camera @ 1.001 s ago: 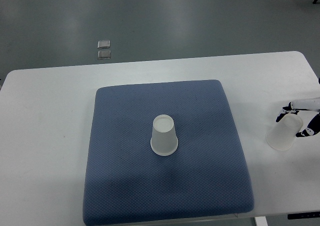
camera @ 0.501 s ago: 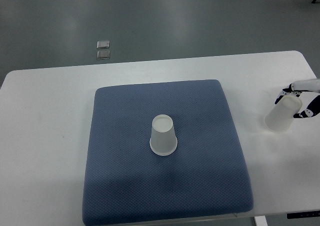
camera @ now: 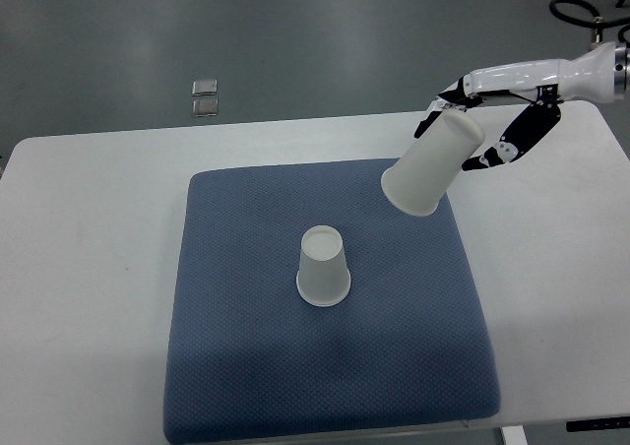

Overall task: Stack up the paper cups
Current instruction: 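Lift the cup with the right hand and carry it over the upside-down cup, then lower the held cup onto the upside-down cup and open the right hand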

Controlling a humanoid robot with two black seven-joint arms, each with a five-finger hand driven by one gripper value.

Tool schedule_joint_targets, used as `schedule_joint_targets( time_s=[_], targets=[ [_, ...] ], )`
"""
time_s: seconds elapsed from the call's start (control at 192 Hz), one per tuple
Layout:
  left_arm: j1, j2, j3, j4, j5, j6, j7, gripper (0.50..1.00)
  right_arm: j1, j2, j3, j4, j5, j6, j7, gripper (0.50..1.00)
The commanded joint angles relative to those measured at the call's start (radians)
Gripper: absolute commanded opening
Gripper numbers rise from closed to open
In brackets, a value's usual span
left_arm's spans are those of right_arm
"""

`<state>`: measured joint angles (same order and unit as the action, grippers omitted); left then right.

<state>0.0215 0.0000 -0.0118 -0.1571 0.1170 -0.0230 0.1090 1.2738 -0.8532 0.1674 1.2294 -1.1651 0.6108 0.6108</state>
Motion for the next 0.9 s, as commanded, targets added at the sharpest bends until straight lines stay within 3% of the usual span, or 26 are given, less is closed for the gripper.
schedule_joint_targets(
  time_s=[0.0, 0.37, 0.897],
  targets=[
    [0.0, 0.0, 0.0, -0.001, 0.001, 0.0, 0.0, 1.0, -0.004, 0.034, 0.024, 0.055, -0.005, 0.0, 0.0, 0.631],
    [0.0, 0.0, 0.0, 0.001, 0.0, 0.0, 0.0, 1.0, -0.007, 0.243, 0.063, 0.052, -0.171, 0.0, -0.031, 0.633],
    [0.0, 0.0, 0.0, 0.001, 0.0, 0.0, 0.0, 1.0, 0.045, 0.372, 0.072, -0.045, -0.343, 0.0, -0.033, 0.65]
  ],
)
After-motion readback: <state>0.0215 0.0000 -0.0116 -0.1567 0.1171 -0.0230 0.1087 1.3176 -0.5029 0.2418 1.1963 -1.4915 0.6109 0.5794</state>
